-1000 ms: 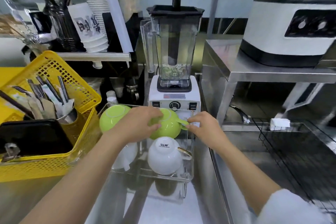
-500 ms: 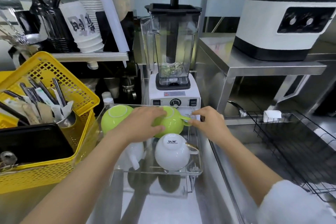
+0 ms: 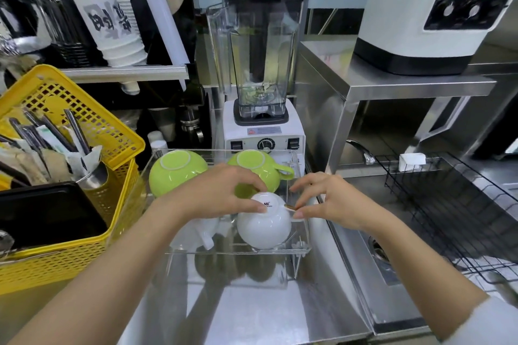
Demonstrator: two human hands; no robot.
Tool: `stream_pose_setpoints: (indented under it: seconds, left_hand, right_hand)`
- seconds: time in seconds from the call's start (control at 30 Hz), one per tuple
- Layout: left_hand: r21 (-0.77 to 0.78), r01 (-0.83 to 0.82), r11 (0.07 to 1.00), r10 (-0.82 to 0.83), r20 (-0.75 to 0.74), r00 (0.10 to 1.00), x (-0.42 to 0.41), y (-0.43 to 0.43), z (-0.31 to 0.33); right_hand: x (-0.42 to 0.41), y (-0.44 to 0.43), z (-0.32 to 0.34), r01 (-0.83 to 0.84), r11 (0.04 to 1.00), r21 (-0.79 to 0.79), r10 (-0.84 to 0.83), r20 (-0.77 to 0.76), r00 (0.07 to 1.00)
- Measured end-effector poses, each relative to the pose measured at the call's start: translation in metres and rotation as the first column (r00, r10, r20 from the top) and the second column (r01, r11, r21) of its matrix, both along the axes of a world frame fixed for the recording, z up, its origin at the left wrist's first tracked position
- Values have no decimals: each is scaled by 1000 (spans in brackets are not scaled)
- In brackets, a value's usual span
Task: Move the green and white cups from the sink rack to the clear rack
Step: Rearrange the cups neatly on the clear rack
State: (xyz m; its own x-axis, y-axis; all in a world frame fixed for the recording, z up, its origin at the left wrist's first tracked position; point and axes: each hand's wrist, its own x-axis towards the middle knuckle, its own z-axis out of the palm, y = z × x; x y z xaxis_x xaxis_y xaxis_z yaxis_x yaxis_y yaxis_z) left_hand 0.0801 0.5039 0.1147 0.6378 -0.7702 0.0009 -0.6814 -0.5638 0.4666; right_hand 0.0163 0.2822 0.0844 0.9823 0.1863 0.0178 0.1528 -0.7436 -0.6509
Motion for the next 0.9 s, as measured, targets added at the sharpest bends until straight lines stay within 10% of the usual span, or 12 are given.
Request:
stream_pose_setpoints:
  seconds: [0.43,0.9]
  left_hand:
    - [-181,-185,966,192,21,981,0,37,8]
    - [-139,-275,951,283,41,958,-11,96,-11]
  right_hand:
    - [-2,28,16,60,996,62,-77,346,935]
    - [2,133,13,-169,871,-461,343,326,881]
